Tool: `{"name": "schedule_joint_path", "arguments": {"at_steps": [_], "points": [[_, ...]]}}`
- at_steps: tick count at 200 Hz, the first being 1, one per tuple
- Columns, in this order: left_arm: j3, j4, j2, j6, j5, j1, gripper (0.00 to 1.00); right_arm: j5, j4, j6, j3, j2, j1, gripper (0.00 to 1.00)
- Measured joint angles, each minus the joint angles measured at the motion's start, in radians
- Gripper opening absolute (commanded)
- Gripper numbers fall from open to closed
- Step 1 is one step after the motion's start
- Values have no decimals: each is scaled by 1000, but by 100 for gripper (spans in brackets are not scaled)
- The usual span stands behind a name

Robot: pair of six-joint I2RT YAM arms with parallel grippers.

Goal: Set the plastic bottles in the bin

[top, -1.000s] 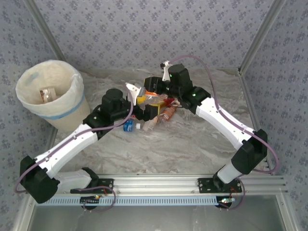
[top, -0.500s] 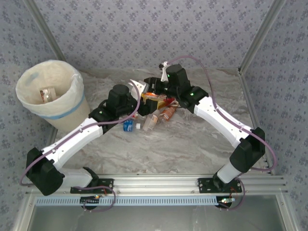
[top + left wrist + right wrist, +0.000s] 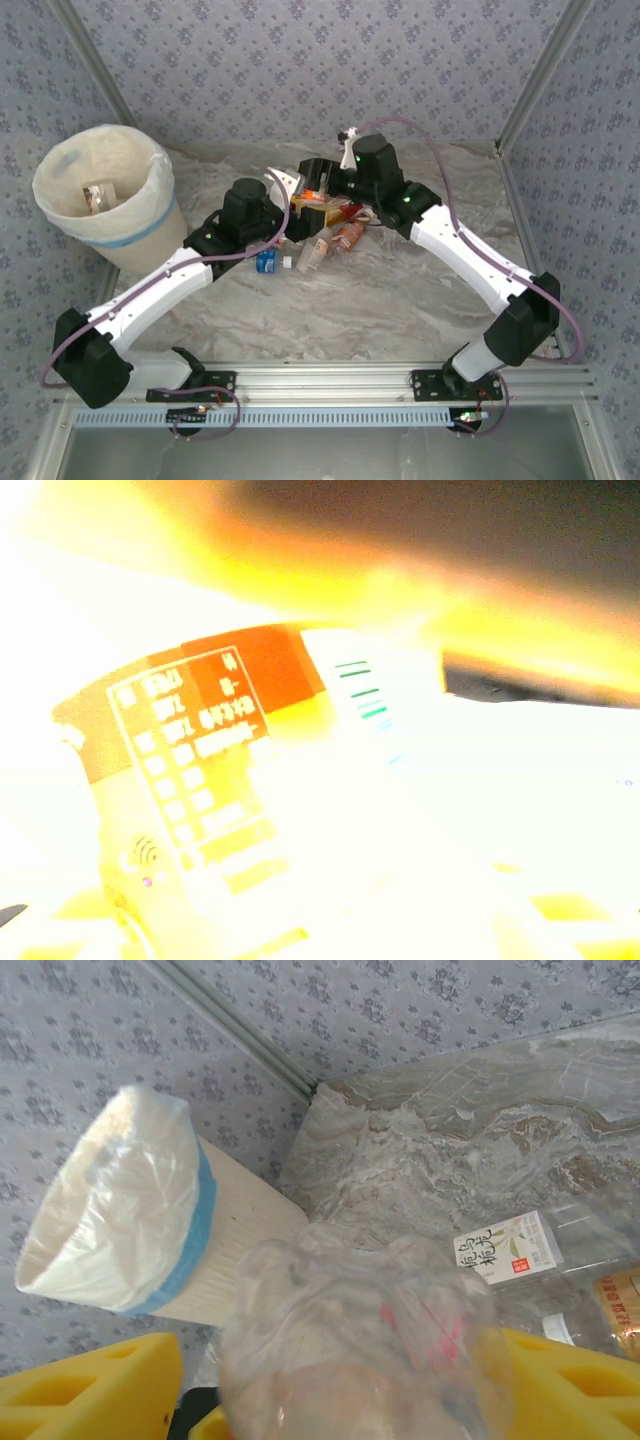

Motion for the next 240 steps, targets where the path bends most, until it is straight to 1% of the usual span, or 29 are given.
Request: {"name": "schedule_joint_path", "arguments": {"at_steps": [13, 17, 20, 37, 54, 59, 61, 64, 92, 108, 138, 156, 176, 202, 222, 240], "points": [[-14, 1, -10, -12, 0, 20, 11, 5, 6, 5, -16, -30, -11, 87], [-18, 1, -12, -16, 0, 26, 6, 8, 8, 3, -22, -40, -14, 88], [-22, 1, -14, -18, 0, 32, 0, 12, 10, 6, -27, -48, -16, 89], [-39, -1, -28, -35, 0, 62, 0, 46, 15, 6, -63, -102, -30, 92], [-48, -13, -55, -43, -5, 89, 0, 111, 21, 9, -106, -161, -46, 95], [-50, -18, -66, -43, -5, 95, 0, 128, 21, 8, -119, -177, -50, 96], [-50, -20, -72, -43, -7, 97, 0, 138, 21, 10, -125, -184, -52, 99], [-50, -24, -79, -43, -9, 99, 0, 148, 21, 9, -132, -192, -55, 100], [-45, -74, -174, -35, -52, 121, 0, 268, 3, 18, -196, -266, -78, 100], [-7, -130, -206, -29, -87, 142, 0, 324, -16, 18, -224, -294, -87, 100], [117, -241, -214, -9, -212, 184, 0, 393, -28, 18, -279, -338, -98, 100], [198, -306, -206, 13, -295, 204, 0, 412, -31, 18, -311, -355, -101, 100], [272, -348, -196, 31, -362, 240, 0, 422, -35, 18, -330, -357, -103, 100], [358, -375, -172, 56, -464, 306, 0, 426, -37, 18, -340, -357, -105, 100], [405, -380, -148, 75, -579, 345, 0, 426, -36, 18, -345, -357, -105, 100], [439, -383, -121, 86, -660, 385, 0, 426, -35, 18, -354, -357, -105, 100]]}}
